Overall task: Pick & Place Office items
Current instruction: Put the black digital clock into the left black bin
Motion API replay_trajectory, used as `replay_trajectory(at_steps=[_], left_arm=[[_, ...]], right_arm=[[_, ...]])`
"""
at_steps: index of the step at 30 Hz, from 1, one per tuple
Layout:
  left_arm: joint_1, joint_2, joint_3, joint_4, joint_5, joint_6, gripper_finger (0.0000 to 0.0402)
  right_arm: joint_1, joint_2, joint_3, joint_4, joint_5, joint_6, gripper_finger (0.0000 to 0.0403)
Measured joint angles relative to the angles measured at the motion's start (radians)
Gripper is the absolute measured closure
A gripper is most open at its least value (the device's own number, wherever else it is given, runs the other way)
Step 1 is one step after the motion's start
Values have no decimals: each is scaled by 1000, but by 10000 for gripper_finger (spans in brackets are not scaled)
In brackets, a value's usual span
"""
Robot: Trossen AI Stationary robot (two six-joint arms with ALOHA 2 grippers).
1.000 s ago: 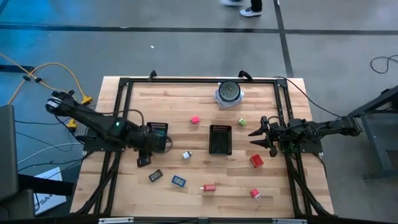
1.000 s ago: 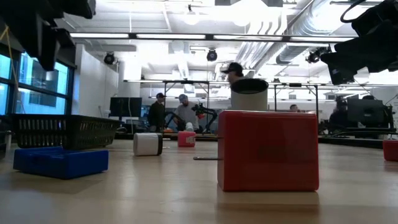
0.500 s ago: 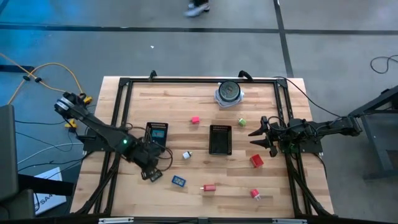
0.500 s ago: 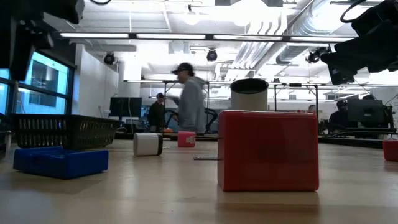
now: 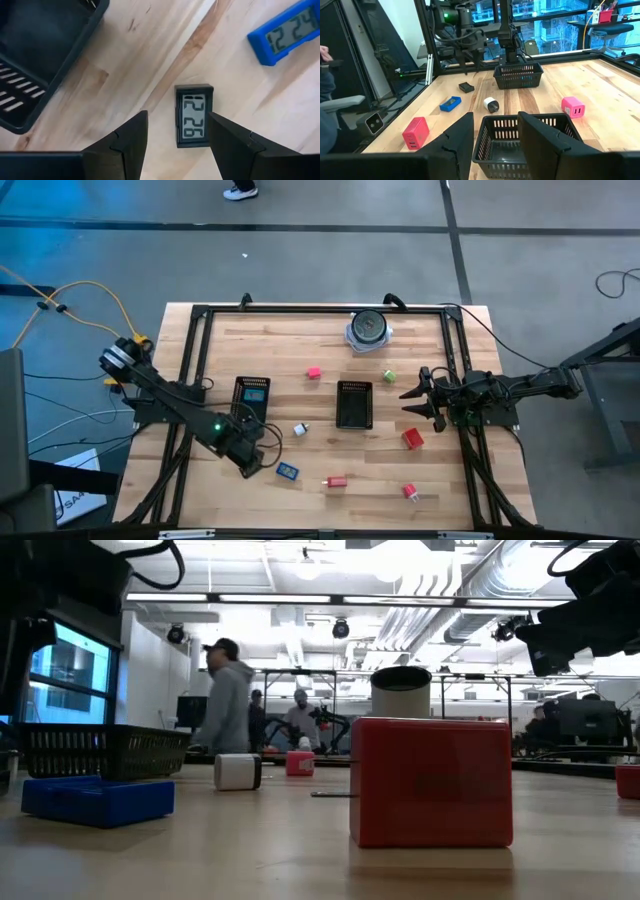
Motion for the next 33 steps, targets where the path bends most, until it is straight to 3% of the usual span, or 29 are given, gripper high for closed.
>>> replay_trajectory(at_steps=[14,33], left_arm=[[-13,60,0,77,-8,-23,211],[-51,81,4,48,-8,-49,211]], right_arm=[[0,0,0,0,0,0,262],[0,0,0,3,0,0,262]])
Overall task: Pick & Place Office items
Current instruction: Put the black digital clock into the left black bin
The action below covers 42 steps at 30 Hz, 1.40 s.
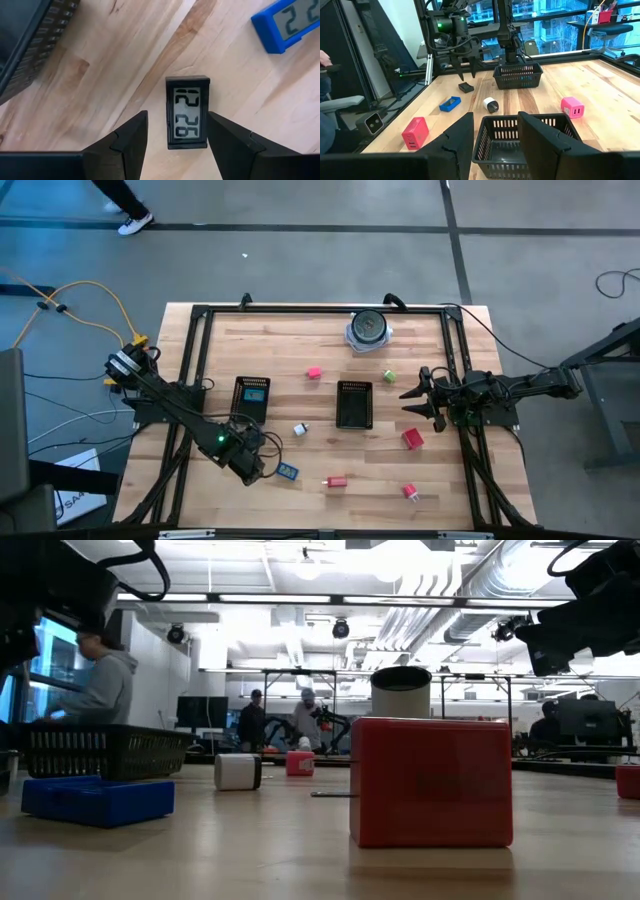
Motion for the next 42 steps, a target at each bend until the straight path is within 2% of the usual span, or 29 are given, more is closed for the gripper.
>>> replay_trajectory(at_steps=[15,42], left_arm=[[0,30,0,45,-25,46,211],[-1,89,-2,83,1,-3,211]], right_arm=[[0,0,0,0,0,0,262],[0,0,0,0,0,0,262]])
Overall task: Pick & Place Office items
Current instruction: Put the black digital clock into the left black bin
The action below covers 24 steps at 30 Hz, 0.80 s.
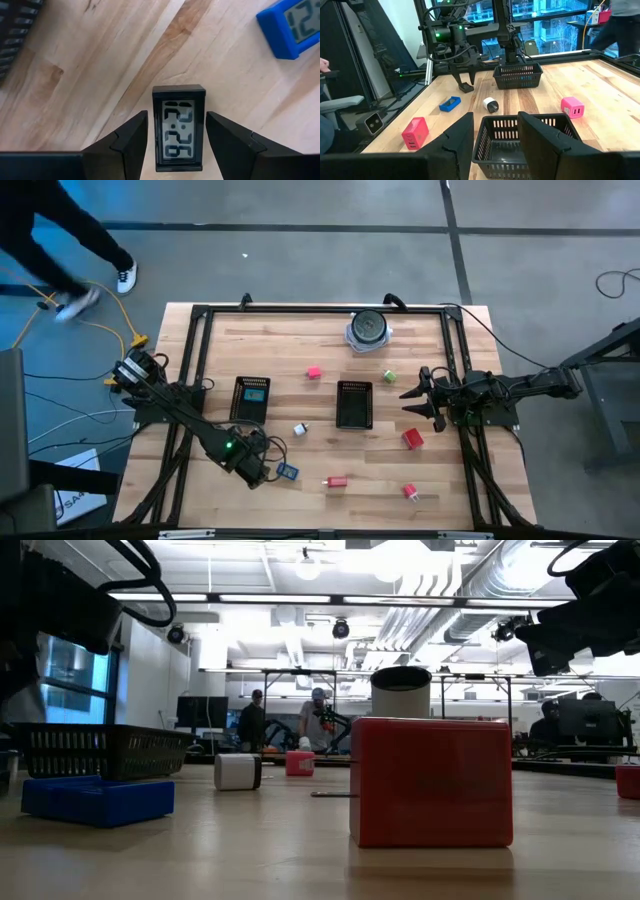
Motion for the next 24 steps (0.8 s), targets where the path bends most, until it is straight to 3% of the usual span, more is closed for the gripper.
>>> replay_trajectory(at_steps=[24], left_arm=[[-1,43,0,24,21,-28,211]], right_arm=[[0,0,0,0,0,0,262]])
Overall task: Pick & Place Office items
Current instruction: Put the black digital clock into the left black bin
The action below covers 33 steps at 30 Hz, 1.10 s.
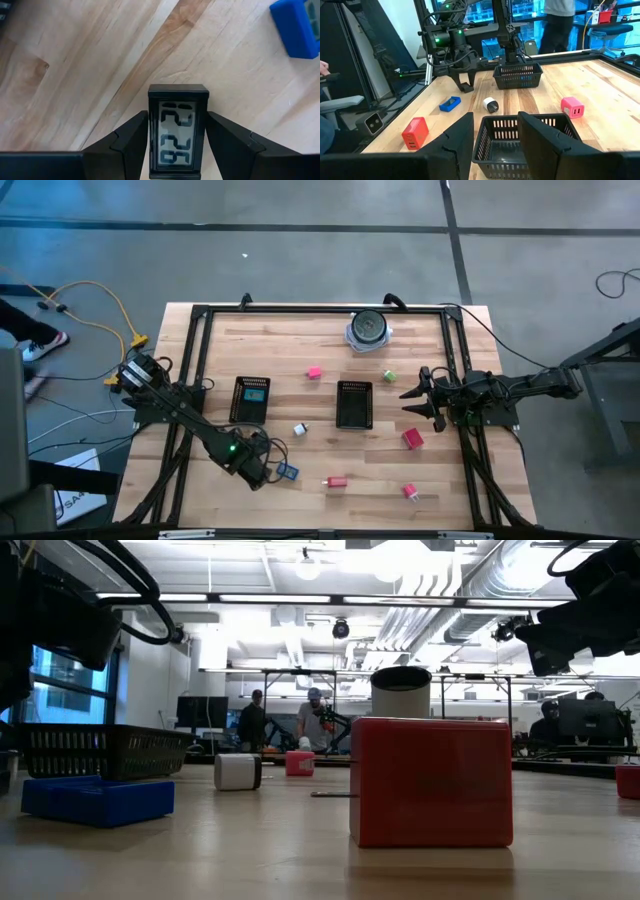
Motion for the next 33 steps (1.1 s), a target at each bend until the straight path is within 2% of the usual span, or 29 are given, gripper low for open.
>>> replay_trajectory(at_steps=[23,30,33], left_arm=[[0,27,2,-5,15,-1,212],[0,27,1,-8,25,-1,253],[0,26,1,-8,26,-1,257]], right_arm=[[0,0,0,0,0,0,262],[0,0,0,0,0,0,262],[0,0,0,0,0,0,262]])
